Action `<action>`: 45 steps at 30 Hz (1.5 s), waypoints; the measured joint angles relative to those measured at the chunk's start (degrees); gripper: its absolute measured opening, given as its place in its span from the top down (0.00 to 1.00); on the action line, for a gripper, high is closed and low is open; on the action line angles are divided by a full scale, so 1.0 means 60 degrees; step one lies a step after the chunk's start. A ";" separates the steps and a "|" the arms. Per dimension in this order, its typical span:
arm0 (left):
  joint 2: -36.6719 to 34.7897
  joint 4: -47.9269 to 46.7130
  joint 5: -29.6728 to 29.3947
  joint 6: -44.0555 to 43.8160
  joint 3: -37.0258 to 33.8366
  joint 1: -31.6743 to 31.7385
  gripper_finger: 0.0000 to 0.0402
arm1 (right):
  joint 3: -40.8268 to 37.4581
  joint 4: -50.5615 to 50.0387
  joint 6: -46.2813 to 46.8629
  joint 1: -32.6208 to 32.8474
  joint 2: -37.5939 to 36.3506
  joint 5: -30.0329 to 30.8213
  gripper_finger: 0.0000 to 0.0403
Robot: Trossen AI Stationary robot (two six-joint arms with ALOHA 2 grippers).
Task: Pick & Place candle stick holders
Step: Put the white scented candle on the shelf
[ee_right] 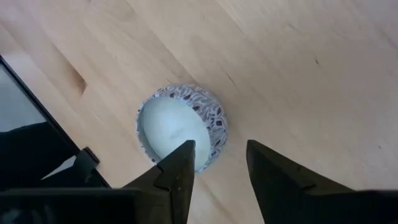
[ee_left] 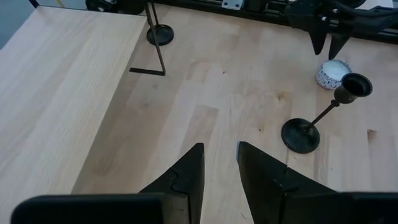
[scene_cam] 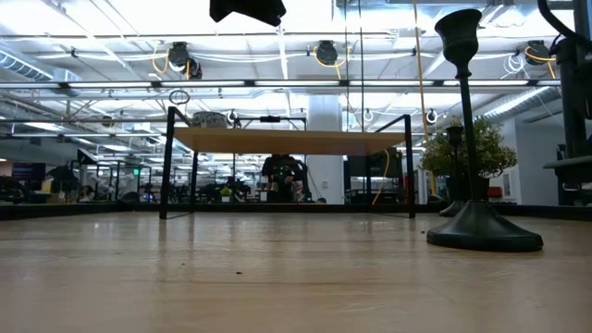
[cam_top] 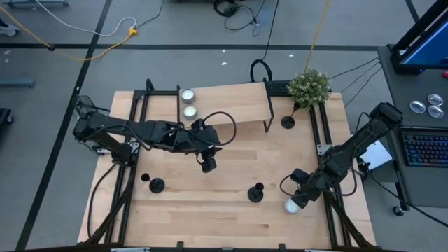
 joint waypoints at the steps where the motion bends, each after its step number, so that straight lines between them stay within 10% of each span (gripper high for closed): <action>1: 0.0000 0.0000 0.0000 0.0000 0.0000 0.0000 0.74 | 0.0000 -0.0006 -0.0020 0.0000 0.0000 -0.0005 0.67; 45: 0.0000 0.0000 -0.0022 -0.0051 0.0007 -0.0001 0.74 | 0.0000 0.0255 -0.1023 0.0007 0.0725 -0.0031 0.74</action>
